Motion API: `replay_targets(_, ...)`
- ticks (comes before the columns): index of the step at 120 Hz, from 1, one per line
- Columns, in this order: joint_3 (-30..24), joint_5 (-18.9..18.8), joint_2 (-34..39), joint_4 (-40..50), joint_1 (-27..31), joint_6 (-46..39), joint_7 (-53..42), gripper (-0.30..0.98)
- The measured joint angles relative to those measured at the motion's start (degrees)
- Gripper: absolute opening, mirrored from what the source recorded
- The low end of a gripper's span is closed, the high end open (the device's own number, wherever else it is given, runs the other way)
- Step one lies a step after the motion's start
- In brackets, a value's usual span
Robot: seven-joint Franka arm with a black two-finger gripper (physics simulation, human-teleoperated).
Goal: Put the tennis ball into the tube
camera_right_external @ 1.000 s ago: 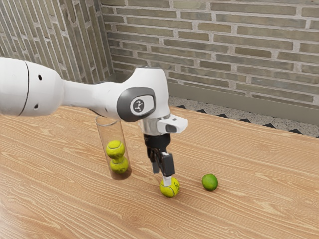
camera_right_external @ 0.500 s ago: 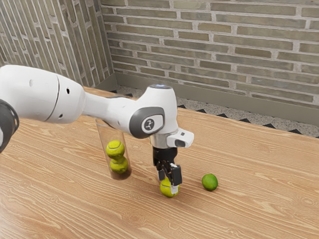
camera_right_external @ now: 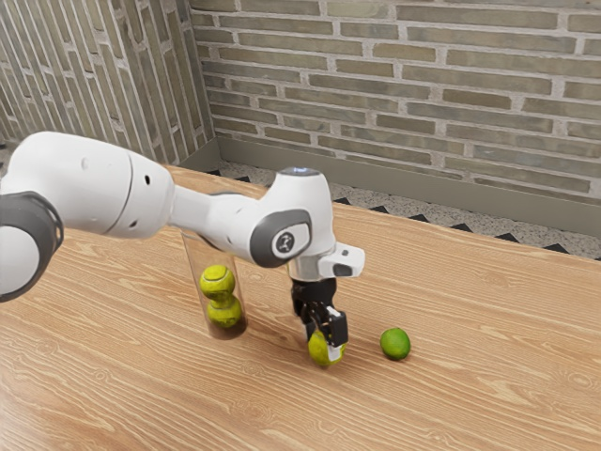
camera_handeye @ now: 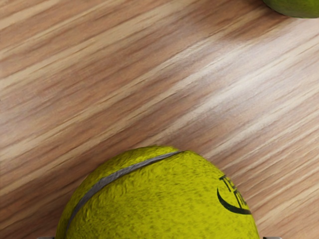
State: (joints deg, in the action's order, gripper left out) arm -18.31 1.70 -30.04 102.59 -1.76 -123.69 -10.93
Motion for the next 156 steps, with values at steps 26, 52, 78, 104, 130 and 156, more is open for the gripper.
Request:
replay_targets(26,0.1,-1.2,-0.5,0.5,-0.3,-3.2,0.4,0.42)
replay_targets(52,0.3,-1.2,4.9,1.5,0.5,-1.2,1.0,0.32)
replay_targets(78,0.5,-5.5,23.1,2.2,3.9,7.5,1.9,0.23)
replay_targets(104,0.6,-11.8,27.9,-5.6,6.4,17.5,2.5,0.18)
replay_targets(130,2.5,-13.7,28.0,-5.7,8.9,23.2,2.6,0.18)
replay_targets(156,2.8,-13.8,26.6,-6.1,11.6,25.5,2.3,0.44)
